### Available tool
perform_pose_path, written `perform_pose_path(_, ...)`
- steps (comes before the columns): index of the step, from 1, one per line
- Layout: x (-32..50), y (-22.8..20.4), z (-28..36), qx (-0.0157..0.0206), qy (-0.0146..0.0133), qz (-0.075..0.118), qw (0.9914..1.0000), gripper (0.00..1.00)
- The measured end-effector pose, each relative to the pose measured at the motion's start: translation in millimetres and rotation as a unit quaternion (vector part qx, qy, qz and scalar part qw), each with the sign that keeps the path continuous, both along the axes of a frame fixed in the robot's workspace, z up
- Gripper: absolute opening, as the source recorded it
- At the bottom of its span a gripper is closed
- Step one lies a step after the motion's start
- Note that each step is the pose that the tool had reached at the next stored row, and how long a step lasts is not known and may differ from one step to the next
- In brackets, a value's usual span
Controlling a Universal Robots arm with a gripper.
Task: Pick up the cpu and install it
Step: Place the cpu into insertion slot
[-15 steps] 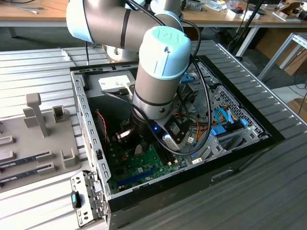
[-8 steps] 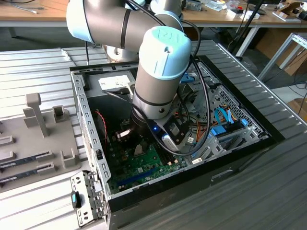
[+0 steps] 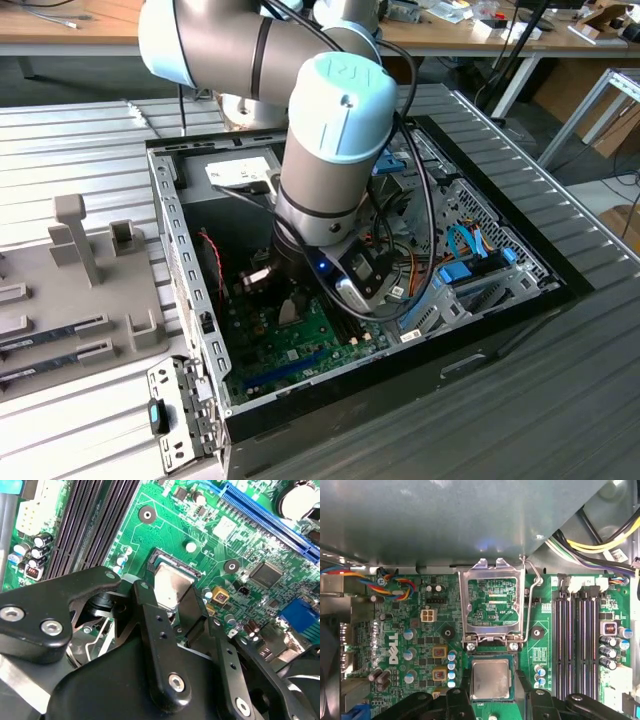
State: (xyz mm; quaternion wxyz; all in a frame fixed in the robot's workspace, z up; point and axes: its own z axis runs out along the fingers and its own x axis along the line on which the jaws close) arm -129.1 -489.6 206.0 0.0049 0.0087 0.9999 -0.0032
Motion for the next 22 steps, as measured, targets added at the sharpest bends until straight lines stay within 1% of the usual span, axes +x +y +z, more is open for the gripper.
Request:
perform_pose_path(2, 0.1, 0.9, -0.3, 0.0001, -0.0001, 0.0, 1.0, 0.46)
perform_pose_path(7, -2.1, 1.0, -0.5, 0.0001, 0.0, 0.0, 1.0, 0.46)
perform_pose_path(18, -2.2, 1.0, -1.4, 0.0, 0.0, 0.0, 1.0, 0.46)
perform_pose_path(20, -2.3, 0.9, -1.3, -0.0001, 0.0001, 0.0, 1.0, 0.45)
perform_pose_path(21, -2.3, 1.0, -1.4, -0.0001, 0.0001, 0.0, 1.0, 0.35)
perform_pose_path(22, -2.3, 1.0, -1.5, 0.0, 0.0001, 0.0, 1.0, 0.35)
